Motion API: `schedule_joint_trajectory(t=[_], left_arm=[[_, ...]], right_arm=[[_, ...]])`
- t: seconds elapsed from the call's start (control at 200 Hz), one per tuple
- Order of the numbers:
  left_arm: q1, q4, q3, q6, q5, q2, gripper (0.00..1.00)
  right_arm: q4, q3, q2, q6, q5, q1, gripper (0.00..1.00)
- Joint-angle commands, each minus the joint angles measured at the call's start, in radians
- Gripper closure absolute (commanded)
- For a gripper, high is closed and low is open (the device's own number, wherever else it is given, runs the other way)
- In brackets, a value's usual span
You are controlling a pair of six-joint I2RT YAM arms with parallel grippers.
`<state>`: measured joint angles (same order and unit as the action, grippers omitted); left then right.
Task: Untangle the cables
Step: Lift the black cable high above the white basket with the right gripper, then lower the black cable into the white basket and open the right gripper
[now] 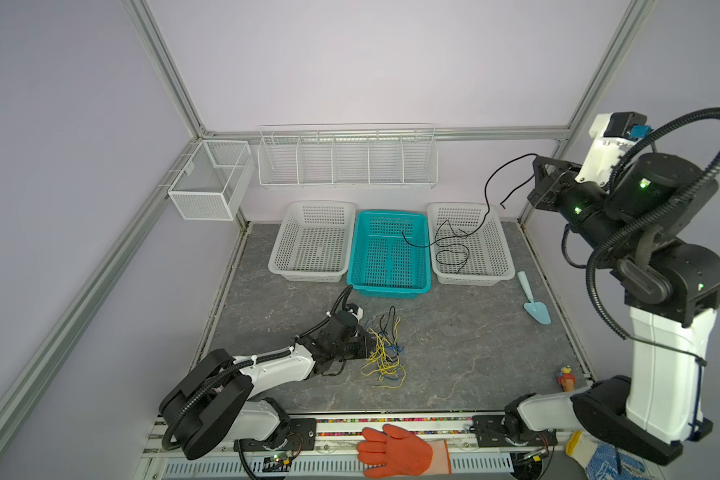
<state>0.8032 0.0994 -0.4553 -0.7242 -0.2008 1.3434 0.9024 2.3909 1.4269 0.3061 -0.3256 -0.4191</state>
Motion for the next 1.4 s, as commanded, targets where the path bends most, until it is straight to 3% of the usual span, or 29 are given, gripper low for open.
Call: schedule_joint_trajectory(t=[0.0,0.27,0.49,0.795,1.04,1.395], left_arm=[[-0.004,-0.065,-0.005,0.029,0.021,0.032,1.00],[-0.004,-0.085,-0.003,0.030,0.024,0.026,1.00],[-0.004,-0.101,0.001,0.032,0.034,0.015,1.00],[-0.004,-0.087,-0.010,0.023,0.019,0.030,1.00],[-0.004,-0.076,0.001,0.014,0.014,0.029,1.00],[-0.003,-0.087,-0.002,0.015,0.008,0.018,1.00]], right_arm=[[-0.038,0.041,0.060,-0.029,-0.062,0.019,0.93],[-0.154,0.102,0.165,-0.072,-0.211,0.065,0.93],[-0.180,0.079,0.217,-0.048,-0.216,0.130,0.93],[-0.275,-0.276,0.193,0.099,-0.123,0.232,0.93],[-0.300,-0.460,0.241,0.177,-0.028,0.287,0.93],[-0.296,-0.579,0.387,0.251,0.152,0.298,0.93]])
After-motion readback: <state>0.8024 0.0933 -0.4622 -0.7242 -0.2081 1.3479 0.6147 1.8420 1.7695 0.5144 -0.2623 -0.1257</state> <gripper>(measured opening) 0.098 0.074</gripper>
